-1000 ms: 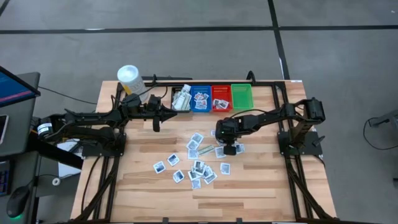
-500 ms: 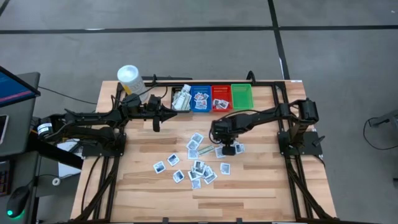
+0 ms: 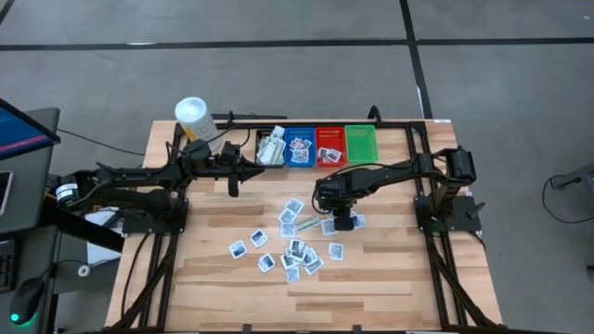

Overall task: Pick & Place First Aid Supplies
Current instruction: Put the orange ointment pack in the blue bin

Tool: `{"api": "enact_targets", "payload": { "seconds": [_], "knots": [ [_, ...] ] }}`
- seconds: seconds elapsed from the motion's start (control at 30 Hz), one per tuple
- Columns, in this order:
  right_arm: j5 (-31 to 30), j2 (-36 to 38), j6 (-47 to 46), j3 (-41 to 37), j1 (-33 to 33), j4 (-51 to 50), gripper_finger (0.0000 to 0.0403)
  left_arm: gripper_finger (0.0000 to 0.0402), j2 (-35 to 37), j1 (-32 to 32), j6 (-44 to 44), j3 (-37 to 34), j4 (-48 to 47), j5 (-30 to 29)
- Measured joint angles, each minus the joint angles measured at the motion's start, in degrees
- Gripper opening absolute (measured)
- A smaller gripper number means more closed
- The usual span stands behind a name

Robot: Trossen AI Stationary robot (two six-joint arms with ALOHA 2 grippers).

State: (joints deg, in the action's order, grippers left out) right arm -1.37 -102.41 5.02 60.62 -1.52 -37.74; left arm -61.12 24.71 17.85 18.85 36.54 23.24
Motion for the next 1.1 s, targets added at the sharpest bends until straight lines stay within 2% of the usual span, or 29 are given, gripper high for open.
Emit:
{"api": "enact_targets", "payload": {
  "seconds": [0.2,0.43,0.7,0.97,1.1],
  "knots": [
    [-2.98,-0.11,3.82,-0.04,-0.07,0.15,0.0168,0.0043,0.0,0.0,-0.02,0.0,-0.41,-0.01],
    [-1.43,-0.11,6.1,-0.04,-0.11,0.66,0.0217,0.0043,0.0,0.0,-0.02,0.0,-0.69,-0.01],
    [-1.27,-0.41,6.08,0.0,-0.11,0.73,0.0214,0.0043,-0.01,-0.01,-0.02,0.0,-1.01,-0.02],
    [1.13,-7.43,4.39,0.56,0.0,1.42,0.0196,0.0043,-0.02,-0.15,0.0,0.0,-1.23,-0.01],
    [1.16,-8.26,1.89,0.76,-0.02,1.31,0.0185,0.0043,-0.02,-0.84,0.0,0.0,-1.45,0.07]
  ]
}}
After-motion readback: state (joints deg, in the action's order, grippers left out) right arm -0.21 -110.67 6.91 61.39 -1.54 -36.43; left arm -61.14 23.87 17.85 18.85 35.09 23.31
